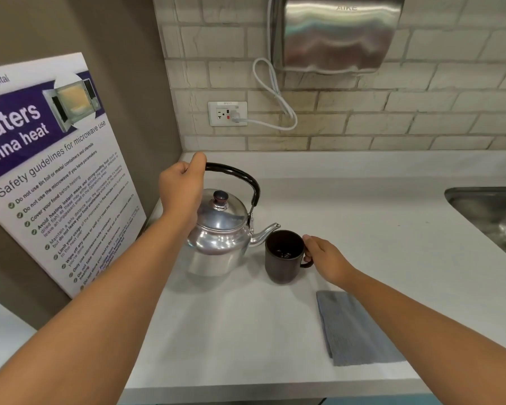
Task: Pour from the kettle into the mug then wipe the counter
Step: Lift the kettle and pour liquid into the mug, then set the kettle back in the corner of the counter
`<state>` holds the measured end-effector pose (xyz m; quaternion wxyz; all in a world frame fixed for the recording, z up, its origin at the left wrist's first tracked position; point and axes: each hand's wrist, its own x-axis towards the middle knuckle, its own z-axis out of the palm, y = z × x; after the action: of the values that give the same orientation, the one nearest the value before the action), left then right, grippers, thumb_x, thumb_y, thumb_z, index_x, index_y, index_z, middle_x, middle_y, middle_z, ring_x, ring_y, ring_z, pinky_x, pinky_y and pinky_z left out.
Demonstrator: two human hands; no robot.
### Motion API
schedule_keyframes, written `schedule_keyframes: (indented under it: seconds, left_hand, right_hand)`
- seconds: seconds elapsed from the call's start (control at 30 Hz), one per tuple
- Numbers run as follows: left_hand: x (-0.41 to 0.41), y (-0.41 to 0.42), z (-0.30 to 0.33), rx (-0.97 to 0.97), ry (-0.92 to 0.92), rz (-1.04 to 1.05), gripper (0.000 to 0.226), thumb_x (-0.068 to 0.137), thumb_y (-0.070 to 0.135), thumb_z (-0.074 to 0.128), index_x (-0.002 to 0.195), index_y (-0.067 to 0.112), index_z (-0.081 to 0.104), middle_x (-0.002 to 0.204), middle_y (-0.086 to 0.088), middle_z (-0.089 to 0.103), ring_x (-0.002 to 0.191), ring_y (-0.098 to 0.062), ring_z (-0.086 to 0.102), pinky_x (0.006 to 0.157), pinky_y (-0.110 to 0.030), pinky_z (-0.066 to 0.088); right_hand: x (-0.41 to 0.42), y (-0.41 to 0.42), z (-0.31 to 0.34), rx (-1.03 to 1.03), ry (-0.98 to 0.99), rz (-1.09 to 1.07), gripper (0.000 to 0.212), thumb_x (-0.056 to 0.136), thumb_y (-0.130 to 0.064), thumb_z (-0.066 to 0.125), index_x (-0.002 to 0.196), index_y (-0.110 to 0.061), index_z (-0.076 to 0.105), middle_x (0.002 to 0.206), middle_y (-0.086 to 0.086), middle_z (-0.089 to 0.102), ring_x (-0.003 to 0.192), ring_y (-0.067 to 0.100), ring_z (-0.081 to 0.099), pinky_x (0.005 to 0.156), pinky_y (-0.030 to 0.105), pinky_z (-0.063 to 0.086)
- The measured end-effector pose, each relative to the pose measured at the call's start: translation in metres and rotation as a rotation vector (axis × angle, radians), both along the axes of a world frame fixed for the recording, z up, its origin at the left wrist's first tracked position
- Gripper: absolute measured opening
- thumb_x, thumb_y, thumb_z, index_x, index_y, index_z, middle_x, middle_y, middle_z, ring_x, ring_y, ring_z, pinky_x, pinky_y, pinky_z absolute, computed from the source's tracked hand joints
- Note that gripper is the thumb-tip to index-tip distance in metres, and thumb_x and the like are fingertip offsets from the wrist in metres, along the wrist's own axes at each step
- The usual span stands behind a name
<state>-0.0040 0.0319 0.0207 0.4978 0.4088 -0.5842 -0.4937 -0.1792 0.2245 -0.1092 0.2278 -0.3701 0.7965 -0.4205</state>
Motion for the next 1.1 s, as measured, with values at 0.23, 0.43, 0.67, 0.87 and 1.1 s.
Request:
schedule_keyframes:
  seconds: [0.23,0.43,0.67,0.87,1.1]
  left_hand:
    - [0.003,-0.018,-0.004,0.191,0.102,0.052,0.038,0.072,0.035,0.058,0.051,0.024,0.029,0.047,0.006,0.026,0.036,-0.008,0.02,0.034,-0.018,0.014]
    - [-0.006,-0.041,-0.012,0.255,0.167,0.075,0.034,0.073,0.037,0.058,0.052,0.024,0.034,0.049,0.005,0.029,0.043,-0.011,0.024,0.045,-0.025,0.022]
    - [-0.035,-0.084,-0.038,0.243,0.176,0.04,0.033,0.074,0.035,0.056,0.05,0.023,0.037,0.038,0.012,0.029,0.034,-0.007,0.024,0.035,-0.015,0.021]
    - [-0.057,-0.114,-0.064,0.246,0.152,0.07,0.027,0.069,0.039,0.058,0.057,0.018,0.046,0.044,0.009,0.033,0.042,-0.01,0.03,0.045,-0.025,0.029]
    - [-0.066,-0.131,-0.085,0.299,0.152,0.064,0.033,0.072,0.037,0.058,0.048,0.021,0.041,0.039,0.013,0.034,0.036,-0.005,0.031,0.038,-0.019,0.029]
  right_hand:
    - [-0.026,-0.015,0.037,0.085,-0.012,-0.016,0.028,0.093,-0.028,0.05,0.078,-0.006,0.059,0.078,0.005,0.062,0.075,0.021,0.055,0.072,0.033,0.042]
    - [-0.009,-0.084,0.107,-0.185,0.117,0.041,0.023,0.092,-0.033,0.053,0.083,-0.012,0.057,0.081,0.001,0.061,0.075,0.015,0.055,0.068,0.026,0.042]
    - [0.019,-0.167,0.111,-0.213,0.344,0.262,0.035,0.093,-0.04,0.05,0.11,-0.01,0.059,0.102,0.005,0.059,0.089,0.017,0.056,0.077,0.025,0.042]
    - [0.004,-0.2,0.08,-0.206,0.401,0.191,0.032,0.097,-0.036,0.043,0.107,-0.009,0.059,0.096,0.004,0.057,0.082,0.017,0.054,0.07,0.026,0.038]
    - [-0.007,-0.217,0.06,-0.189,0.409,0.201,0.033,0.097,-0.037,0.043,0.105,-0.011,0.061,0.097,0.006,0.061,0.082,0.019,0.056,0.069,0.028,0.042]
